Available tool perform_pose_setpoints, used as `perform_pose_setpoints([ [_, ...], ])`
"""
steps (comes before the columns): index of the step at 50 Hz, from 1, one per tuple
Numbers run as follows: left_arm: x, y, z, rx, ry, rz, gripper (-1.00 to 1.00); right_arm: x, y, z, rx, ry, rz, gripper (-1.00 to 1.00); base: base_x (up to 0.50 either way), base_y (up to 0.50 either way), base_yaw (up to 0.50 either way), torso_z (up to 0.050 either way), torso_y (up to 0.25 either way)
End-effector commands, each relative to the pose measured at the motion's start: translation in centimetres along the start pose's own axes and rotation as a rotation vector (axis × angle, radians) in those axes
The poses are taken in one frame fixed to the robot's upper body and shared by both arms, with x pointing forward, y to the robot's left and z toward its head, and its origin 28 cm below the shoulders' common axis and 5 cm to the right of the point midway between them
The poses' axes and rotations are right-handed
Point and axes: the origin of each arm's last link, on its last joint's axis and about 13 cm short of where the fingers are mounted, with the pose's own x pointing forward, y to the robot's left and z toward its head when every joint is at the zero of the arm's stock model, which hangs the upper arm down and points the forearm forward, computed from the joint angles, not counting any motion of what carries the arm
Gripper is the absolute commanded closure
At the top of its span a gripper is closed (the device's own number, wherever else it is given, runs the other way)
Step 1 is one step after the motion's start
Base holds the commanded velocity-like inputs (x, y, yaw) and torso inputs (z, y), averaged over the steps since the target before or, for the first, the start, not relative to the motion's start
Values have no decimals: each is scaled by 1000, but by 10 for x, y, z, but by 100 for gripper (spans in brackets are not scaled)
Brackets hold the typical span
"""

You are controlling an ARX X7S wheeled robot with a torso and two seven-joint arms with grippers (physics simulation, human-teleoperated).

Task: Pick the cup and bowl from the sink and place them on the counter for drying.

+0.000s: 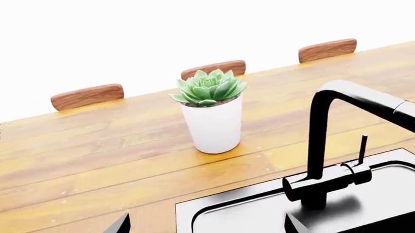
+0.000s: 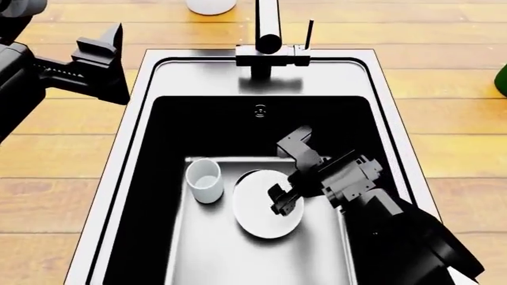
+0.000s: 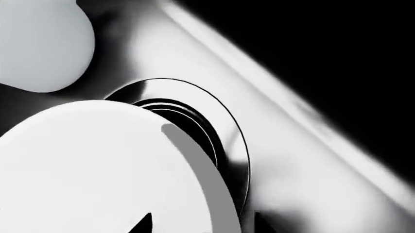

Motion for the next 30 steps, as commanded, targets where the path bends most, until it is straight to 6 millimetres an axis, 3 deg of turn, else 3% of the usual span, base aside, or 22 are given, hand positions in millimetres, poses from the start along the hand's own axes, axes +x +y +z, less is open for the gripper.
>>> perform_pose_setpoints([
  [1, -1, 2, 3, -32, -3, 23, -100, 5, 4, 1, -36, -34, 2, 100, 0, 0, 0, 0, 0],
  [6, -4, 4, 1, -125, 22, 23, -100, 4, 4, 2, -56, -53, -10, 100, 0, 0, 0, 0, 0],
  [26, -6, 4, -4, -80, -10, 39, -100, -9, 6, -5, -125, -34, 13, 100, 0, 0, 1, 0, -1],
  [30, -9, 5, -3, -66, -21, 28, -100, -12, 5, -4, -131, -36, 8, 100, 0, 0, 0, 0, 178],
])
